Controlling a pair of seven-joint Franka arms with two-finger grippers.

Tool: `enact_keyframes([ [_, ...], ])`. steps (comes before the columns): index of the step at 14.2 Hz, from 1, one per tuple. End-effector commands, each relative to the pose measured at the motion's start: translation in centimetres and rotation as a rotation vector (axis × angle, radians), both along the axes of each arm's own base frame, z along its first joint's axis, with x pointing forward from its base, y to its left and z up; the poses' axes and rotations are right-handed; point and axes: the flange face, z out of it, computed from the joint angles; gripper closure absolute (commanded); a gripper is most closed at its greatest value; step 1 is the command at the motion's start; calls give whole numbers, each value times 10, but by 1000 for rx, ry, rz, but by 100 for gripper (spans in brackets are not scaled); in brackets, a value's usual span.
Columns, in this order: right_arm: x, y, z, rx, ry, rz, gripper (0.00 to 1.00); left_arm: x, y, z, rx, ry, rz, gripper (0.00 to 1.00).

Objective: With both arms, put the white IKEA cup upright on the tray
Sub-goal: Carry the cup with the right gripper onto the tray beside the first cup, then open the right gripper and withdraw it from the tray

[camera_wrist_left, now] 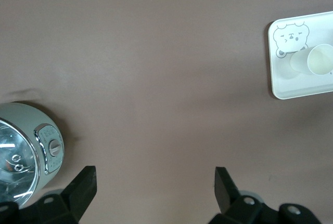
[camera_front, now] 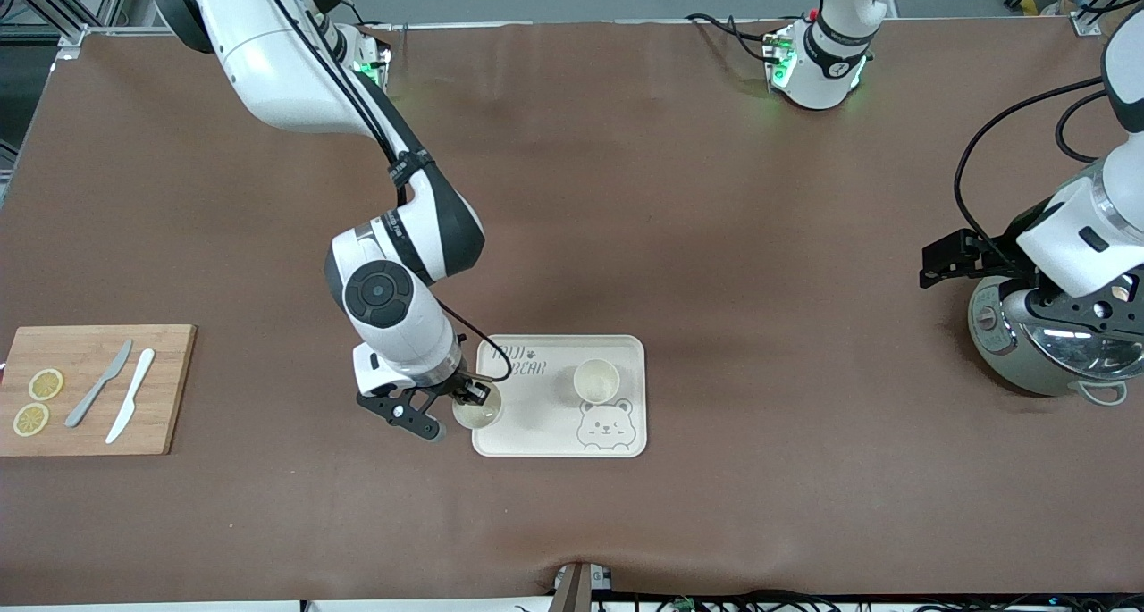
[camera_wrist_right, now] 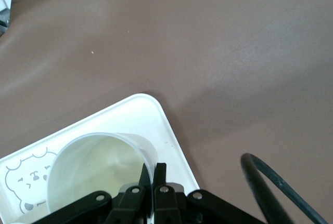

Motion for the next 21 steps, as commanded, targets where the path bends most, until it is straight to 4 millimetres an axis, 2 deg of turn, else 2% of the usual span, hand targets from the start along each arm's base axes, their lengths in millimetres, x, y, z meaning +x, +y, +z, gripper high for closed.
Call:
enact_keyframes([
  [1,-2,17,-14,-13,-12,4,100,-4,-1,1,24,-8,-7,0],
  [4,-11,31,-34,-23,9,6,100,-3,-3,-4,34,0,-12,0],
  [6,-17,43,-49,-18,3,17,100,-3,-12,-6,33,3,-25,0],
  [9,-23,47,-70,-2,-23,20,100,-7,-37,-6,43,1,-68,0],
  [11,-24,48,-77,1,-27,23,100,-7,-41,-6,44,-1,-76,0],
  [17,-24,48,-80,-6,-30,26,100,-3,-42,-15,43,12,-76,0],
  [18,-23,47,-80,-8,-29,25,47,-4,-44,-15,54,10,-81,0],
  [19,-23,47,-79,-8,-30,27,0,-4,-45,-14,61,6,-84,0],
  [21,-18,39,-67,-14,-35,24,0,-4,-49,-14,64,2,-90,0],
])
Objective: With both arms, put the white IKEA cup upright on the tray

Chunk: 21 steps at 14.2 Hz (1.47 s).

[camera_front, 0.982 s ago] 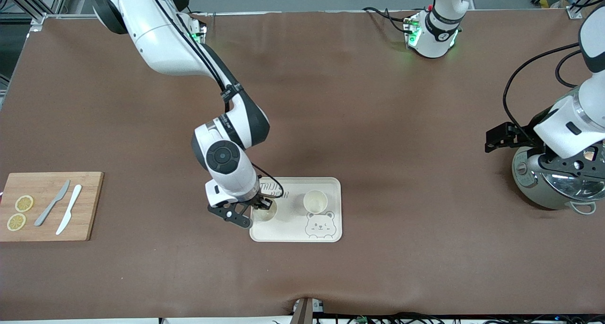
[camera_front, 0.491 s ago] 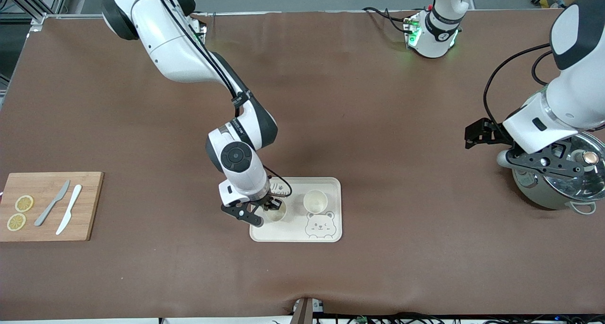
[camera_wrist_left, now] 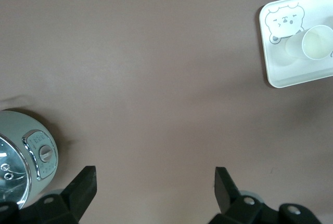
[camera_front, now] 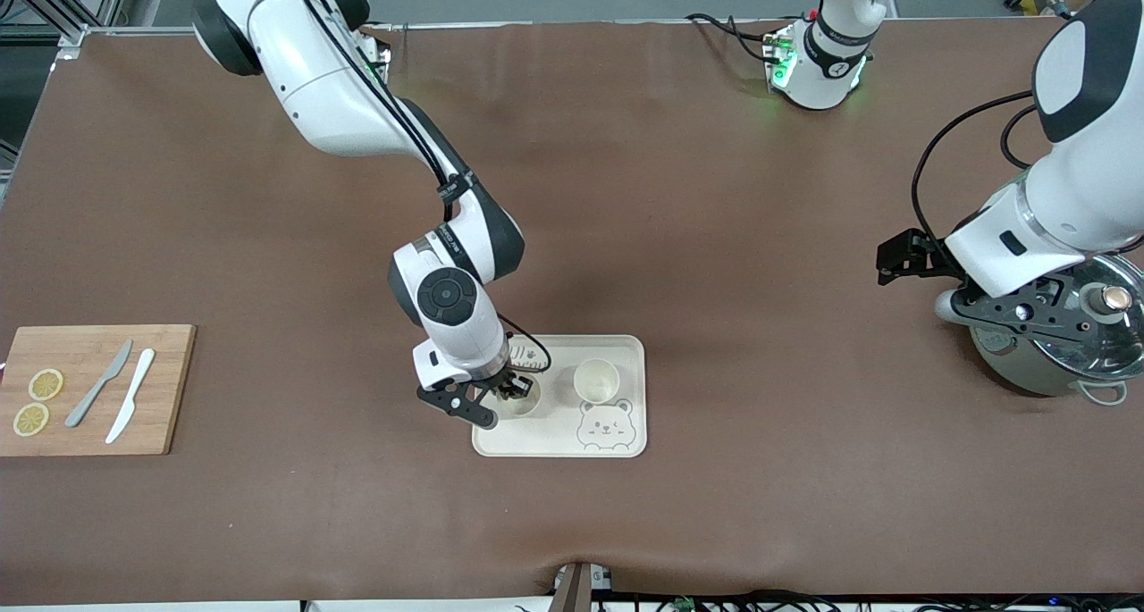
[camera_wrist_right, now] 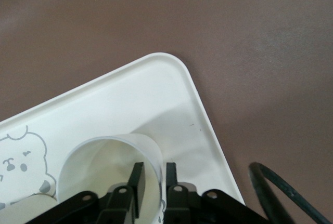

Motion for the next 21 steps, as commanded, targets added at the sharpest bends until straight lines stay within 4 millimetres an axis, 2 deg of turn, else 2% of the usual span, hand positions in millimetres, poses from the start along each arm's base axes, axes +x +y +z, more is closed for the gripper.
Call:
enact_keyframes([
  [1,5,-9,25,-11,-23,-18,0,0,-3,2,42,-24,-12,0],
  [2,4,-10,30,-21,-9,-19,0,1,-4,1,55,-30,-14,0],
  [3,2,-13,48,-29,4,-22,0,2,-5,-2,60,-28,-16,0],
  [4,1,-17,70,-32,11,-26,0,3,-5,-4,67,-28,-18,0],
  [5,4,-32,99,-30,14,-47,0,3,-5,-4,70,-28,-18,0],
  [7,-5,-44,149,-39,43,-55,0,3,-5,-4,69,-28,-20,0],
  [9,-14,-76,204,-56,79,-30,0,3,-5,-2,67,-31,-18,0],
  [11,-30,-132,266,-58,139,21,0,3,-5,-3,70,-30,-21,0],
  [13,-52,-215,328,-31,191,105,0,3,-4,-3,73,-30,-35,0],
  [15,-79,-295,370,-28,202,175,0,3,-4,-4,73,-26,-35,0],
  [17,-108,-368,389,-29,185,233,0,-1,-5,-2,73,-20,-38,0],
  [18,-119,-392,387,-33,186,262,0,-4,-8,-4,72,-9,-41,0],
  [19,-125,-409,384,-38,184,272,0,-9,-10,-1,71,-9,-47,0],
  [21,-133,-427,378,-48,141,301,0,-17,-11,4,74,-11,-51,0],
])
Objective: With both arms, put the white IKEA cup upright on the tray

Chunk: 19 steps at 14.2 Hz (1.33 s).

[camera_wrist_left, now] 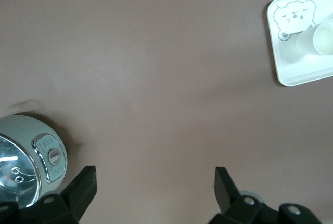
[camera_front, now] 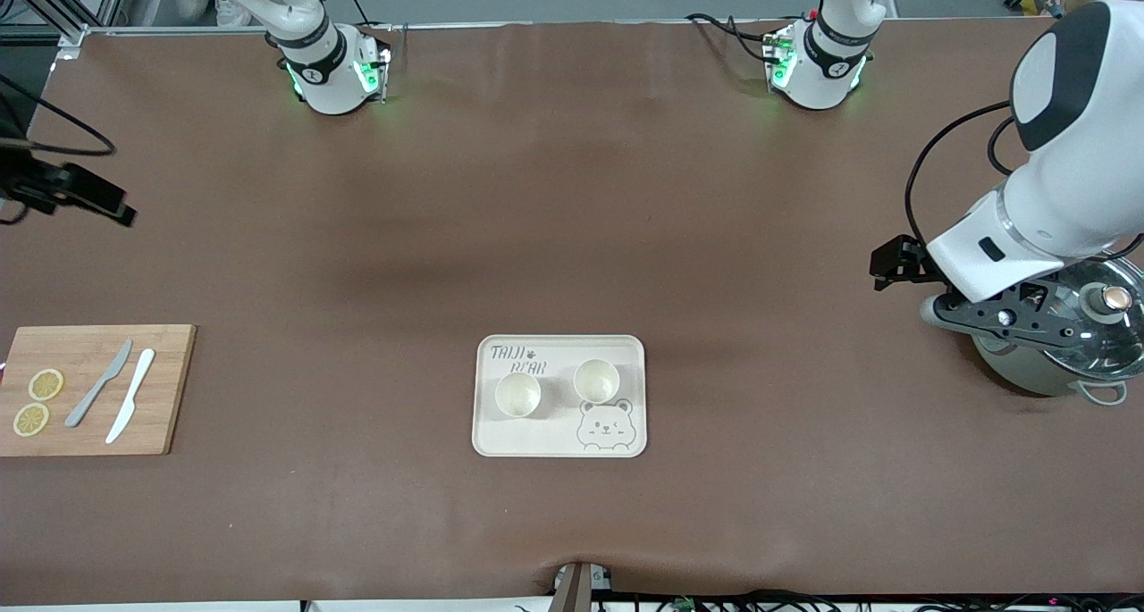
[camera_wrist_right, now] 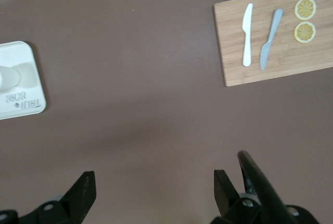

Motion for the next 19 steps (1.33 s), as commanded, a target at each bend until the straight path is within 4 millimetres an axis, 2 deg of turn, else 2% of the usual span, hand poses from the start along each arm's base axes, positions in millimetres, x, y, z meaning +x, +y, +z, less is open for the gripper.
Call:
enact_keyframes([
  [1,-16,-4,-16,1,-32,84,0,-25,-1,14,32,-4,-22,0],
  [4,-16,-26,-8,-34,-39,62,0,-47,1,11,40,3,-28,0],
  [7,-15,-38,-1,-46,-59,47,0,-51,1,6,42,5,-31,0],
  [10,-9,-39,8,-57,-76,36,0,-54,4,10,42,1,-31,0],
  [19,-5,-41,6,-82,-74,35,0,-46,9,1,32,9,-20,0],
])
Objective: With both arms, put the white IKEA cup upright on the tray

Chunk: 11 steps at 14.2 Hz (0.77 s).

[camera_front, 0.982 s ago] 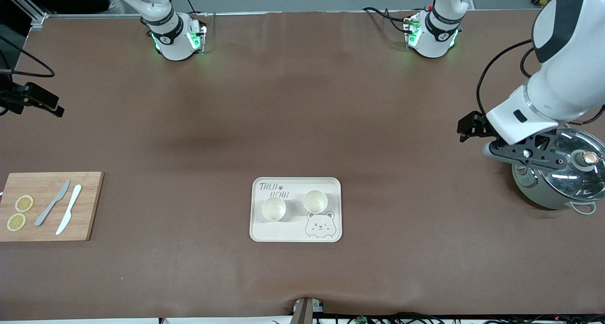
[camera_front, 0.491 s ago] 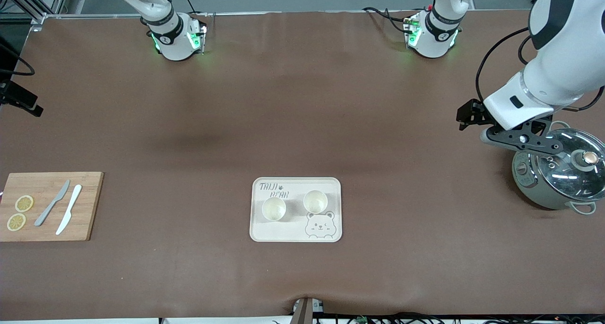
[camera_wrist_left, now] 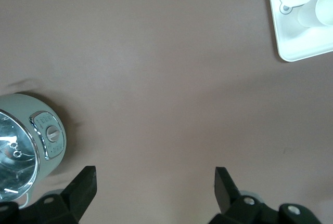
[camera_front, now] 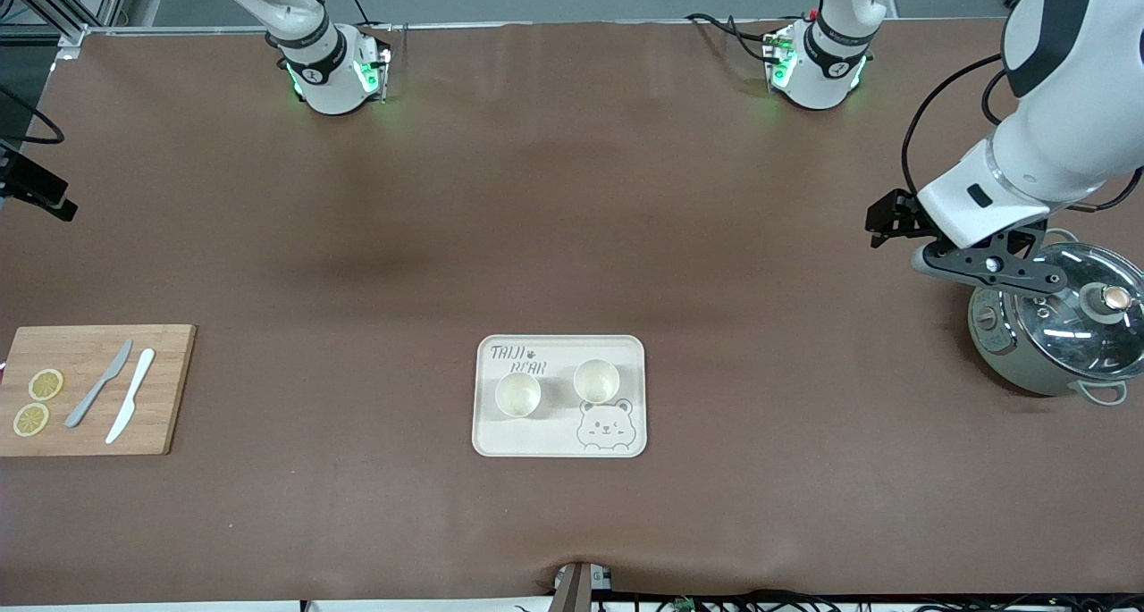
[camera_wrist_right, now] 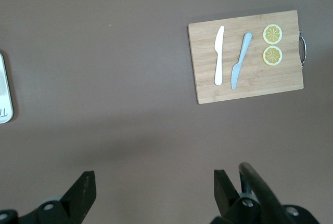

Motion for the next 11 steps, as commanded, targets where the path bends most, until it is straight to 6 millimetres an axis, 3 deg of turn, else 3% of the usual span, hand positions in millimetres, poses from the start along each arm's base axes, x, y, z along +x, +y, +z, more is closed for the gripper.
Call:
enact_keyframes([
  [1,5,1,6,-17,-22,6,0,-2,1,1,16,-14,-20,0],
  [7,13,24,5,-16,-56,49,0,0,-1,3,12,-17,-22,0],
  [11,15,17,-5,-14,-34,36,0,0,-1,4,9,-20,-21,0],
])
